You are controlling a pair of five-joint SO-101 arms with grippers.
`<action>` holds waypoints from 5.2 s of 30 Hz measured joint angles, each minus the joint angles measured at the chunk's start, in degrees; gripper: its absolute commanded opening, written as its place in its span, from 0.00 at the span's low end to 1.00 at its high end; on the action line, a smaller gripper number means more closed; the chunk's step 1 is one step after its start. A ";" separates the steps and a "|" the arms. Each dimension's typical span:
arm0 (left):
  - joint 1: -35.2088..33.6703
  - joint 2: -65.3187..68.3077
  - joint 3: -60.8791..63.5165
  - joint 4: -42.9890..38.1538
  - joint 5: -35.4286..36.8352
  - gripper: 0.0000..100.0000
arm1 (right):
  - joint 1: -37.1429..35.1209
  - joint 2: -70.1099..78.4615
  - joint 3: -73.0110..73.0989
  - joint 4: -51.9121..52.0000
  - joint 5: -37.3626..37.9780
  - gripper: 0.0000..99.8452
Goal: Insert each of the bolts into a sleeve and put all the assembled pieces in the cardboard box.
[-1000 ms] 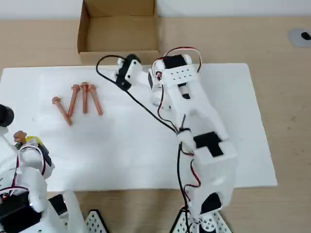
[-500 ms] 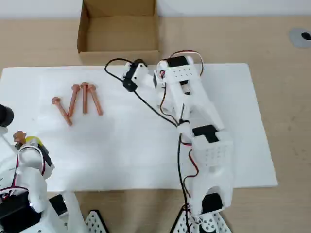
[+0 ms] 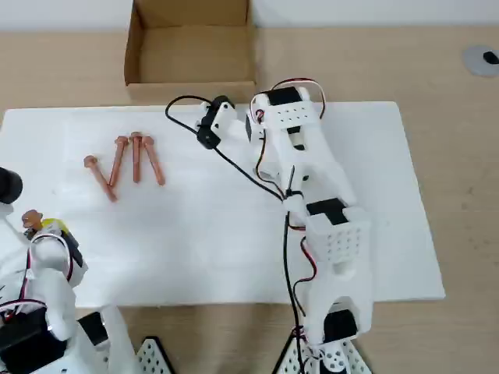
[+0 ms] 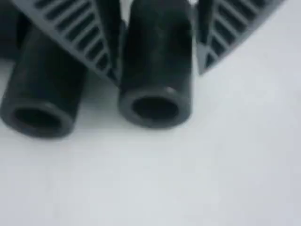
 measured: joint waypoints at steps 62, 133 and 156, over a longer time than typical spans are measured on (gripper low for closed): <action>0.00 0.00 0.00 0.00 0.00 0.01 | 0.97 1.05 -0.79 4.75 3.08 0.01; 61.71 14.51 -21.54 -31.91 0.00 0.01 | 13.27 -142.07 84.75 -23.56 -52.75 0.01; 68.13 20.13 -24.18 -51.34 -3.52 0.01 | -2.90 -142.07 90.90 -42.73 -58.55 0.01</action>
